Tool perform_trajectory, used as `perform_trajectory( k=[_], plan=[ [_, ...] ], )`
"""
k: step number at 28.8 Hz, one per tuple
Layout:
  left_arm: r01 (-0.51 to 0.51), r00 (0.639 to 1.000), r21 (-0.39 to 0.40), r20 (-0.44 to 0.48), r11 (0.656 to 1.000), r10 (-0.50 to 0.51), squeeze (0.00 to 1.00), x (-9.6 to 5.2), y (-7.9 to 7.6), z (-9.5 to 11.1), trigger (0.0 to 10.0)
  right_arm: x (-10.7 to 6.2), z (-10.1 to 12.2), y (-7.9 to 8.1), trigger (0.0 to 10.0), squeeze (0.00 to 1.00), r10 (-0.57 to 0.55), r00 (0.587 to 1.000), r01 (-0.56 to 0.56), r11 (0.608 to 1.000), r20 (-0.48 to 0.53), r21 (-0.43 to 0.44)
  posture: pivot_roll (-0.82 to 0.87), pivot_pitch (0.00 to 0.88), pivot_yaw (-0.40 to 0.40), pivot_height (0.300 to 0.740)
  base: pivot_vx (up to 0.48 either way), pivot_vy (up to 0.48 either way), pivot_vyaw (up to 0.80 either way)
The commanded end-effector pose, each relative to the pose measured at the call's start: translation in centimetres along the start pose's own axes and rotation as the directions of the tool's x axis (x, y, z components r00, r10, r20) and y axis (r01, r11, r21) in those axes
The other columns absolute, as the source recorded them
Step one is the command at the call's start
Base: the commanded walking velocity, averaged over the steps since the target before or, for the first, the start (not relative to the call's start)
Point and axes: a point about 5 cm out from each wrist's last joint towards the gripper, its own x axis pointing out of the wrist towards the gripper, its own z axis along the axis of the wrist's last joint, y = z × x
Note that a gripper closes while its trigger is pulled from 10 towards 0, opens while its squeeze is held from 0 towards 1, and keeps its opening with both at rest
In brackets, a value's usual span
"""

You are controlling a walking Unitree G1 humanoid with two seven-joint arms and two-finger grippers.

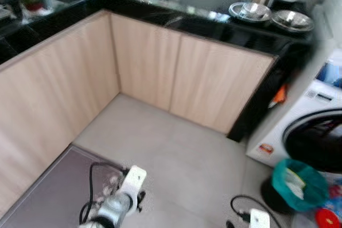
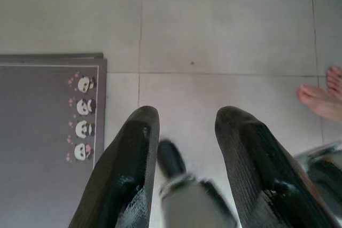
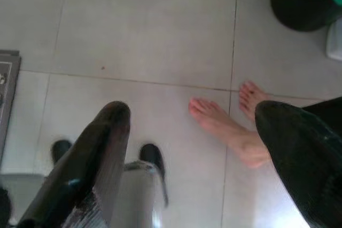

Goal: Kitchen organization

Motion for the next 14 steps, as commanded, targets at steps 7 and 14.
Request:
perform_trajectory(
  k=[7,14],
  plan=[
    [0.014,1.000,0.017,-0.011,1.000,-0.014,0.00,0.04,-0.31,-0.12,10.0,-0.04,-0.10,-0.08,10.0,0.00,-0.001,1.000,0.001,1.000,-0.005,-0.014,0.13,0.108,-0.121,0.740,0.301,0.000,0.00],
    [0.017,1.000,0.026,-0.012,1.000,-0.016,0.00,0.01,-0.20,-0.17,10.0,-0.08,-0.30,-0.09,10.0,0.00,-0.009,1.000,0.008,1.000,-0.013,-0.020,0.13,0.094,-0.113,0.740,0.303,0.000,0.00]
  ],
)
